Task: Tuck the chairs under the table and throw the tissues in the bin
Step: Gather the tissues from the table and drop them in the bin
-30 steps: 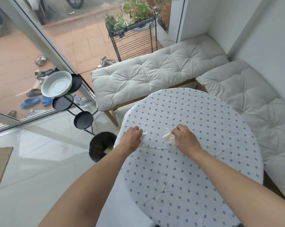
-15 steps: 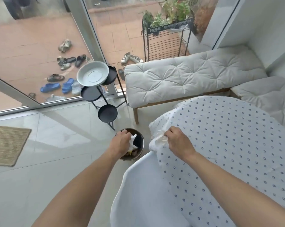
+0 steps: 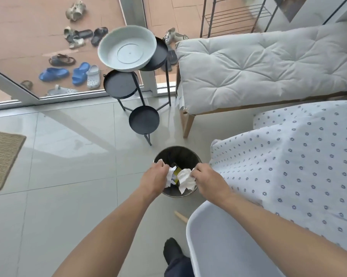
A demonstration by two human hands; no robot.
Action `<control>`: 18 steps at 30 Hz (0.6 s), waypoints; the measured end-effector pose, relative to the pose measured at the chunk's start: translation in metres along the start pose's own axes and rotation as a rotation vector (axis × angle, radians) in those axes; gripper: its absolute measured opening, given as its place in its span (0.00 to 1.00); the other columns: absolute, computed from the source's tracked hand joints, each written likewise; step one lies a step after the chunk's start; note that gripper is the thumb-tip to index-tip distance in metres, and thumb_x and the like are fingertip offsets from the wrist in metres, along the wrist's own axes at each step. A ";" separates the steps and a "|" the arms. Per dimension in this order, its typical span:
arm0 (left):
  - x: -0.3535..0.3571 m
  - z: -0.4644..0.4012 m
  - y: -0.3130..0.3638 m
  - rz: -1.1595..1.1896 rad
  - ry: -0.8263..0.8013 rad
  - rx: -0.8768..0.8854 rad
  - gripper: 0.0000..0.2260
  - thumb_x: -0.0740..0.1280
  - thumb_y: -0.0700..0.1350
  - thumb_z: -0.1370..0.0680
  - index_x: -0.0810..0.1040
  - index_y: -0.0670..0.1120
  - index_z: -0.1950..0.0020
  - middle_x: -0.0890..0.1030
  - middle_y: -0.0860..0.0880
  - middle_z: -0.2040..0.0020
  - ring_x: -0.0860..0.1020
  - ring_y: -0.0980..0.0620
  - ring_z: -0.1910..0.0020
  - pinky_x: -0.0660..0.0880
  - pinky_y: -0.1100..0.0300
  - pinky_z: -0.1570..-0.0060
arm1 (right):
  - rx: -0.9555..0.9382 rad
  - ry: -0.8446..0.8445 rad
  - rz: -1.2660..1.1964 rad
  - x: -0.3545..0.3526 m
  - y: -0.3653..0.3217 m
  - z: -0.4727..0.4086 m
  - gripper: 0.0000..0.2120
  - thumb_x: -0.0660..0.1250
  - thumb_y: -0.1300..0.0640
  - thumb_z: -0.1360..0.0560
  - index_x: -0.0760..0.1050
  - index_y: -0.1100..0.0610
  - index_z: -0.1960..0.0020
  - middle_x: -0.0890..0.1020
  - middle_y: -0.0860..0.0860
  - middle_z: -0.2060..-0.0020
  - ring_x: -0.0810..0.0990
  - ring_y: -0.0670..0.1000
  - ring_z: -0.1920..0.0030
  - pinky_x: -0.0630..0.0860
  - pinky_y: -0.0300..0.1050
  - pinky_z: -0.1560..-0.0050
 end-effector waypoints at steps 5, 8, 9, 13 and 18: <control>0.062 -0.056 -0.043 -0.016 -0.039 0.019 0.05 0.62 0.32 0.23 0.70 0.42 0.54 0.74 0.41 0.48 0.73 0.39 0.50 0.66 0.49 0.60 | -0.018 -0.125 0.059 0.089 0.034 -0.027 0.10 0.67 0.74 0.31 0.78 0.62 0.53 0.75 0.55 0.55 0.74 0.57 0.55 0.78 0.55 0.69; 0.096 -0.089 -0.065 0.017 -0.004 0.020 0.05 0.62 0.31 0.24 0.75 0.37 0.51 0.74 0.40 0.49 0.74 0.37 0.52 0.66 0.49 0.61 | -0.035 -0.209 0.068 0.138 0.048 -0.040 0.10 0.67 0.74 0.30 0.76 0.62 0.52 0.74 0.57 0.52 0.72 0.57 0.53 0.78 0.56 0.67; 0.105 -0.097 -0.069 0.033 -0.003 0.019 0.06 0.62 0.30 0.25 0.75 0.37 0.50 0.75 0.40 0.49 0.74 0.37 0.53 0.68 0.48 0.61 | -0.037 -0.239 0.078 0.152 0.051 -0.045 0.10 0.67 0.74 0.30 0.76 0.63 0.52 0.74 0.57 0.51 0.72 0.58 0.51 0.77 0.56 0.66; 0.142 -0.127 -0.078 0.077 -0.062 0.045 0.11 0.60 0.30 0.24 0.78 0.39 0.46 0.77 0.43 0.47 0.76 0.41 0.52 0.76 0.46 0.55 | -0.039 -0.282 0.113 0.191 0.055 -0.062 0.12 0.68 0.70 0.28 0.76 0.61 0.46 0.75 0.57 0.48 0.73 0.59 0.47 0.80 0.56 0.55; 0.154 -0.139 -0.078 0.031 -0.182 0.051 0.19 0.64 0.34 0.22 0.77 0.42 0.31 0.77 0.45 0.34 0.78 0.41 0.36 0.77 0.50 0.40 | -0.019 -0.366 0.213 0.207 0.054 -0.060 0.17 0.65 0.60 0.23 0.76 0.56 0.35 0.76 0.57 0.35 0.70 0.61 0.34 0.70 0.58 0.33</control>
Point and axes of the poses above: each hand's wrist, its own z-axis away from the middle knuckle, its own x-axis out of the palm, y = z × x, the point moved 6 cm from there along -z, towards the middle knuckle
